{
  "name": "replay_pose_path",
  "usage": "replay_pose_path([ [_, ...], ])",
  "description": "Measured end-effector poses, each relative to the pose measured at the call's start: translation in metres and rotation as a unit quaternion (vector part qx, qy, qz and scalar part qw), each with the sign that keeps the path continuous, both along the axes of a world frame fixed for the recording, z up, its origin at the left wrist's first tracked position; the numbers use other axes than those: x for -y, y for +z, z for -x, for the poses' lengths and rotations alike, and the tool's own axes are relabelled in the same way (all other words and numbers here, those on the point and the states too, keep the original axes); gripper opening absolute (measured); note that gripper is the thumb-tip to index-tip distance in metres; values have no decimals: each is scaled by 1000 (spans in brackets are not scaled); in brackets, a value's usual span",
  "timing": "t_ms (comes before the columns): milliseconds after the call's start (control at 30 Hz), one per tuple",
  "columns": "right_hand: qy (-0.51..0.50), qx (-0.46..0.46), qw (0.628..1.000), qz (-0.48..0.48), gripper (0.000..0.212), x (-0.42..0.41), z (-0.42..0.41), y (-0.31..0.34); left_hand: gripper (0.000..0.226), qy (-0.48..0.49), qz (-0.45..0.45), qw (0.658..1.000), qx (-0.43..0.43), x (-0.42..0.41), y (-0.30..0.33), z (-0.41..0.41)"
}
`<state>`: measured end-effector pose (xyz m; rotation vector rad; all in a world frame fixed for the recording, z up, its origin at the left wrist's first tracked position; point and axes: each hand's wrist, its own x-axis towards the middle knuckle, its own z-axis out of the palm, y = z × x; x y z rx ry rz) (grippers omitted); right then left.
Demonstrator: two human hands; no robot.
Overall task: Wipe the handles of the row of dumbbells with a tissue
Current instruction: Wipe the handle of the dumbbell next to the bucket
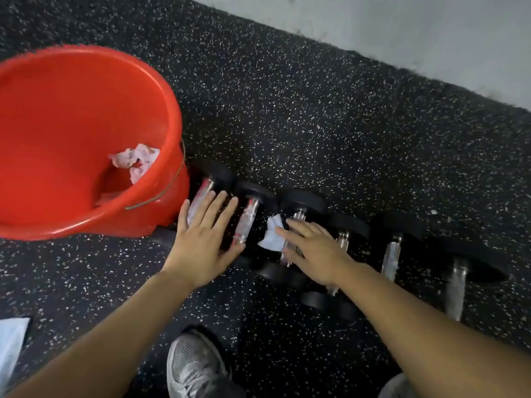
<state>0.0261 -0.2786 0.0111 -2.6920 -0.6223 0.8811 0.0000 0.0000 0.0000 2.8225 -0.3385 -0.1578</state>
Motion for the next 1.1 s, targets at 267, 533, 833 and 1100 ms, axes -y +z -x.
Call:
replay_pose_path([
  [267,86,48,992,79,76,-25,-27,-52,90,57,10,996,62,-10,-44,-10],
  [533,125,56,978,154,80,-31,-28,-59,94,121,30,989,78,-20,-47,-1],
  [833,-58,118,982,-138,42,-39,-10,-60,89,170,63,977,116,-27,-50,16],
  [1100,-62,112,965,-227,40,-91,-20,-36,76,219,73,966,117,-44,-54,35],
])
